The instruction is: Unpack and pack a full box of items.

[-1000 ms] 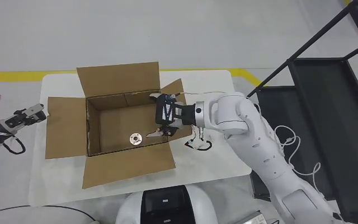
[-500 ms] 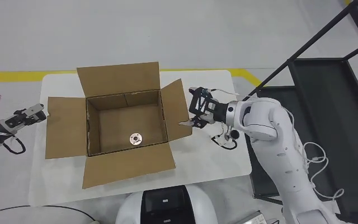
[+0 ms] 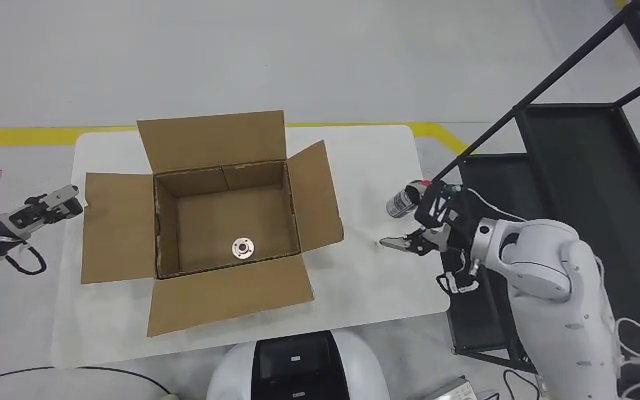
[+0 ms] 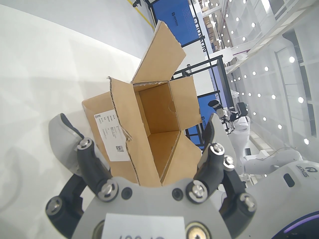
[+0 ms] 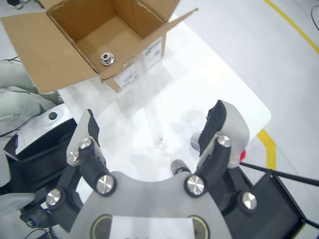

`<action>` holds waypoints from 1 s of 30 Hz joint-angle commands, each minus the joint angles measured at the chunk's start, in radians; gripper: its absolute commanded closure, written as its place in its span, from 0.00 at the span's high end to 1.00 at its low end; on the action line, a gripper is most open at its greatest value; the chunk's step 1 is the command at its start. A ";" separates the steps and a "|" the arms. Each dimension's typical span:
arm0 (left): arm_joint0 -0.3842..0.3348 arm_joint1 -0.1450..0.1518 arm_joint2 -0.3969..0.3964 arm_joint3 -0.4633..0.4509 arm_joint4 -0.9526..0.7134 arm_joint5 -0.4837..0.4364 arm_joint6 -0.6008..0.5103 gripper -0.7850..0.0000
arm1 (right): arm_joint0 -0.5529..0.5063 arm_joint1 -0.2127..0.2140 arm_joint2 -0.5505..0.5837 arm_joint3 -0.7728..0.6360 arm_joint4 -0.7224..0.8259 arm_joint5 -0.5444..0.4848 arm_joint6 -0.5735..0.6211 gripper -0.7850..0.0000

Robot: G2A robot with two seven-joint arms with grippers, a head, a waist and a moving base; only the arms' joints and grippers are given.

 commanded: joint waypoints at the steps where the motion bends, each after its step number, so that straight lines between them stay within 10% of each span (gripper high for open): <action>1: 0.000 0.000 0.000 0.000 0.000 0.000 0.000 1.00 | 0.001 0.000 0.001 0.000 -0.002 0.001 0.002 1.00; 14: 0.000 0.000 0.000 0.000 0.000 0.000 0.000 1.00 | 0.002 0.000 0.004 -0.001 -0.011 0.002 0.002 1.00; 30: 0.000 0.000 0.000 0.000 0.000 0.000 0.000 1.00 | -0.180 0.028 0.275 0.143 -0.263 -0.017 -0.087 1.00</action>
